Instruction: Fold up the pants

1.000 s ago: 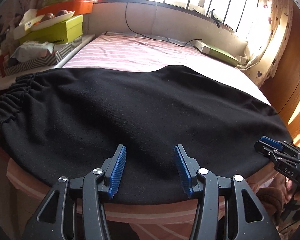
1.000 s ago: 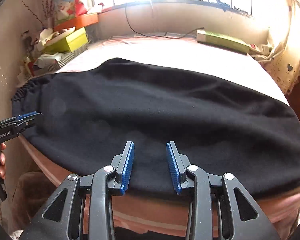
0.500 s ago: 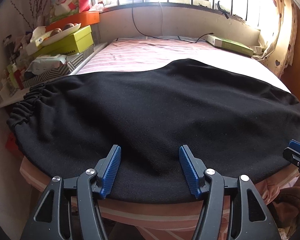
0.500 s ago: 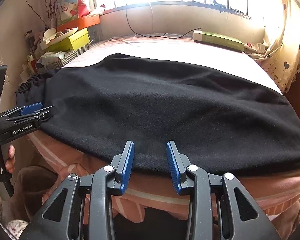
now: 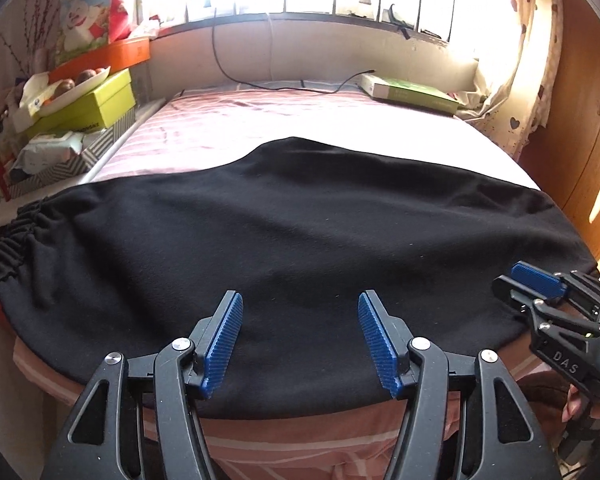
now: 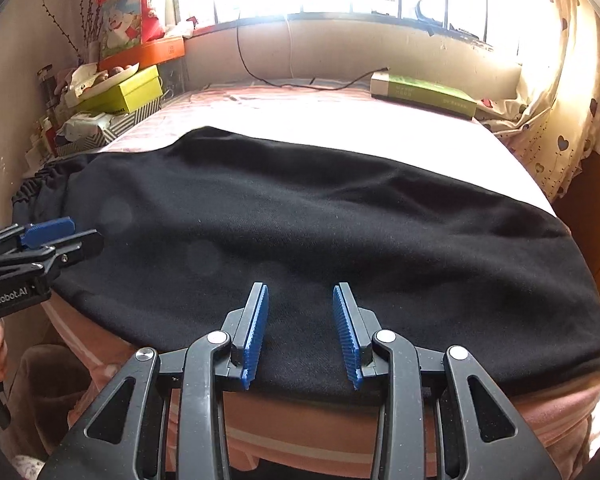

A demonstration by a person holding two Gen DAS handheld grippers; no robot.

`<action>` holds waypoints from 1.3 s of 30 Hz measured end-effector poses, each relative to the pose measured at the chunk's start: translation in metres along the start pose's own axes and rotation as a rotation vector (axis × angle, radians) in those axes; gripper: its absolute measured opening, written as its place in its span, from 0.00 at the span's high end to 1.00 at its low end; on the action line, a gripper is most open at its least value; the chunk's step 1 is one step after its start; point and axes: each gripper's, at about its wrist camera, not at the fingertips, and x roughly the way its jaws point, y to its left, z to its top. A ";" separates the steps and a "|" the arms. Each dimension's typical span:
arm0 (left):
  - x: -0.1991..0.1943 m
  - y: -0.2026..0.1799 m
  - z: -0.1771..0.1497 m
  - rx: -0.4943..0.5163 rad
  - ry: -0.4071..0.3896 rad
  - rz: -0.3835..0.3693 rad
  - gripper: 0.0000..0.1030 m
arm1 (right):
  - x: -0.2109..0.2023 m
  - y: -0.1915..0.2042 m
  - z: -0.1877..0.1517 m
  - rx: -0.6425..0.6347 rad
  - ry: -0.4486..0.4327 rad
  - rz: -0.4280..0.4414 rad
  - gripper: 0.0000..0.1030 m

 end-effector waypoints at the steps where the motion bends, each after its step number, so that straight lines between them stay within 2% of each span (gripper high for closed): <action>1: 0.001 -0.005 0.001 0.009 0.002 -0.008 0.18 | 0.002 -0.003 -0.003 0.014 0.015 0.009 0.66; 5: 0.008 -0.019 0.004 0.027 0.015 -0.041 0.18 | -0.012 -0.008 -0.017 -0.004 -0.005 0.012 0.66; 9: 0.016 -0.033 0.006 0.047 0.024 -0.102 0.18 | -0.030 -0.020 -0.033 0.027 -0.010 0.064 0.66; 12: 0.022 -0.043 0.009 0.073 0.029 -0.134 0.18 | -0.043 -0.043 -0.034 0.128 -0.021 0.163 0.66; 13: 0.024 -0.046 0.010 0.081 0.029 -0.144 0.18 | -0.048 -0.052 -0.032 0.169 -0.047 0.165 0.66; 15: 0.029 -0.054 0.012 0.091 0.044 -0.177 0.18 | -0.054 -0.070 -0.025 0.207 -0.103 0.080 0.66; 17: 0.031 -0.062 0.013 0.109 0.049 -0.223 0.18 | -0.049 -0.084 -0.014 0.205 -0.114 -0.010 0.66; 20: 0.034 -0.076 0.012 0.153 0.056 -0.250 0.18 | -0.035 -0.093 0.005 0.180 -0.103 -0.056 0.66; 25: 0.037 -0.092 0.005 0.196 0.057 -0.298 0.18 | -0.001 -0.101 0.032 0.162 -0.069 -0.053 0.66; 29: 0.036 -0.098 0.001 0.251 0.046 -0.303 0.18 | 0.032 -0.109 0.048 0.159 0.037 -0.040 0.66; 32: 0.034 -0.097 -0.002 0.276 0.041 -0.323 0.18 | 0.048 -0.111 0.057 0.163 0.080 -0.021 0.66; 39: 0.034 -0.092 -0.001 0.271 0.046 -0.344 0.18 | 0.076 -0.112 0.088 0.128 0.117 -0.076 0.66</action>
